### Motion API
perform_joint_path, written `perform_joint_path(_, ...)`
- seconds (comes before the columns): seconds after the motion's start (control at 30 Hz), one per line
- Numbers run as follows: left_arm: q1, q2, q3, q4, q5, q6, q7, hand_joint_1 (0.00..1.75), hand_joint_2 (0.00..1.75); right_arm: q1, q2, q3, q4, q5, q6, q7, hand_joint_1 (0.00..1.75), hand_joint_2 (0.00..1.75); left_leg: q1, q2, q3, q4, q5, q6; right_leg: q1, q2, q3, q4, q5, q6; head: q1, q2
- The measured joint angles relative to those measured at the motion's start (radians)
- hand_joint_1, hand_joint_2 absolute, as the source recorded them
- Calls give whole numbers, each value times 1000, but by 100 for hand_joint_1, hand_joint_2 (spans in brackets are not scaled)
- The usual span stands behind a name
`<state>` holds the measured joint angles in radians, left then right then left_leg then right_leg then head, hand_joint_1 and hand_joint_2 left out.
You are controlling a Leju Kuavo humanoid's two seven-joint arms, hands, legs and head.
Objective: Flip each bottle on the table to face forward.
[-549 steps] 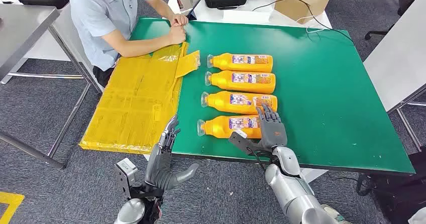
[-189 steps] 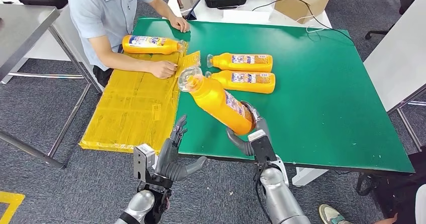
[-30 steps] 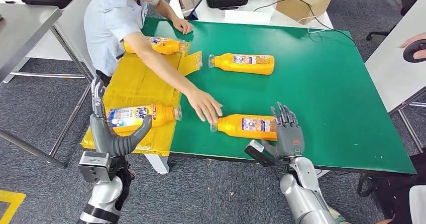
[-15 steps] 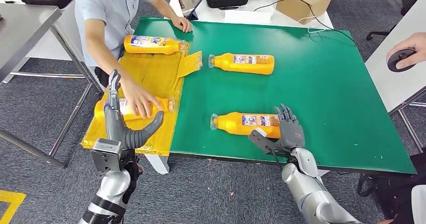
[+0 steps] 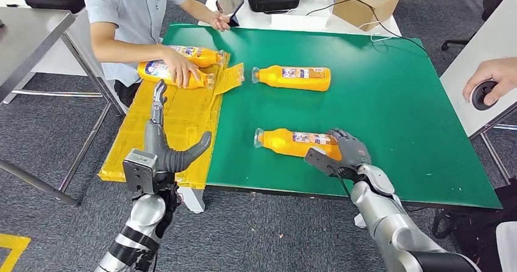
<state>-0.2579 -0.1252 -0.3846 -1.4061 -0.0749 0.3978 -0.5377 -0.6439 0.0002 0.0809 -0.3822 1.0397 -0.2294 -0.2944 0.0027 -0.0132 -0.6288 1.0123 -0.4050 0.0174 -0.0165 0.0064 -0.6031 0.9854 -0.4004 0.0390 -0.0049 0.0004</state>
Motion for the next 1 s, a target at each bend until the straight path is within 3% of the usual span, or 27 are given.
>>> perform_joint_path(0.13, -13, -4, -7, 20, 14, -20, 0, 0, 175, 3, -5, 5, 5, -37, 58, -136, 175, 175, 0, 3, 1, 0, 0, 0, 0, 2, 0, 0, 0, 0, 0, 0)
perform_joint_path(0.53, -28, -7, -8, 51, 60, -53, 8, 0, 175, 17, -2, -10, 14, -193, 148, -233, 175, 175, 0, 5, 1, 0, 0, 0, 1, 3, 1, 0, 0, 0, 0, 0)
perform_joint_path(0.73, -26, -8, 10, 71, 184, -104, 83, 0, 175, 73, 50, -78, 0, -361, 59, -372, 175, 175, 1, 4, 0, 0, 0, 0, 2, 3, 0, 0, 0, 0, 0, 0)
perform_joint_path(1.0, -13, -10, 58, 187, 342, -123, 205, 0, 175, 228, 130, -26, -279, -705, -7, -387, 175, 175, 2, 3, -5, 0, 0, 0, 2, 3, -4, 1, -1, 0, 0, 0)
